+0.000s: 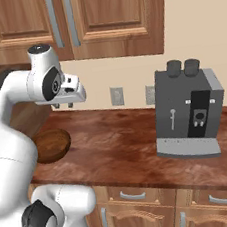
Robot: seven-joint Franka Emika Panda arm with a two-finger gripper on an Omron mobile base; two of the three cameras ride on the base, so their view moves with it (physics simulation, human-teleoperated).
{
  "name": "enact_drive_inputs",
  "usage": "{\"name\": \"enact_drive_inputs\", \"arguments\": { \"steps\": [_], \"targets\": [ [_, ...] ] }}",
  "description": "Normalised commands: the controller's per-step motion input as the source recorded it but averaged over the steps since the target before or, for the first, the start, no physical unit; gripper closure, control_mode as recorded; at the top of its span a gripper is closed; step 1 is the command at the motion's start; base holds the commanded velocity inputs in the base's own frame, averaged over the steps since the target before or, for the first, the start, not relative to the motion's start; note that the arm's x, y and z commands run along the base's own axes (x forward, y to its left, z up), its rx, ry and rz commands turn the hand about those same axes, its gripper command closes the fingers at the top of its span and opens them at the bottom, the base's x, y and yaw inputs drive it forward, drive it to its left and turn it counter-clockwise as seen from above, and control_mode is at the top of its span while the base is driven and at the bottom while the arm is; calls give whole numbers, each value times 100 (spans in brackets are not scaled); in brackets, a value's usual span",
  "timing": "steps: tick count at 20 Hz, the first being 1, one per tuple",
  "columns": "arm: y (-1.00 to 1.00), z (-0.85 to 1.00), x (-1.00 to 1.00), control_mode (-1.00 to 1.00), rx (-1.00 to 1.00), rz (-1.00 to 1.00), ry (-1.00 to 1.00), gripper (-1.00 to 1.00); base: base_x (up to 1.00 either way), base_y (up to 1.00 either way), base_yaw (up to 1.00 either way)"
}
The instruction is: Open the cabinet and setup a tea strainer by placing it in the bowl upright.
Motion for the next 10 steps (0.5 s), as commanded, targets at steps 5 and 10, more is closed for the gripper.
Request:
{"name": "enact_drive_inputs", "arguments": {
  "steps": [5,10],
  "targets": [
    [-7,-7,4,-100,-2,-12,-12,-100,0,0,0],
    [-5,33,0,-100,0,-25,-46,-100,0,0,0]
  ]
}}
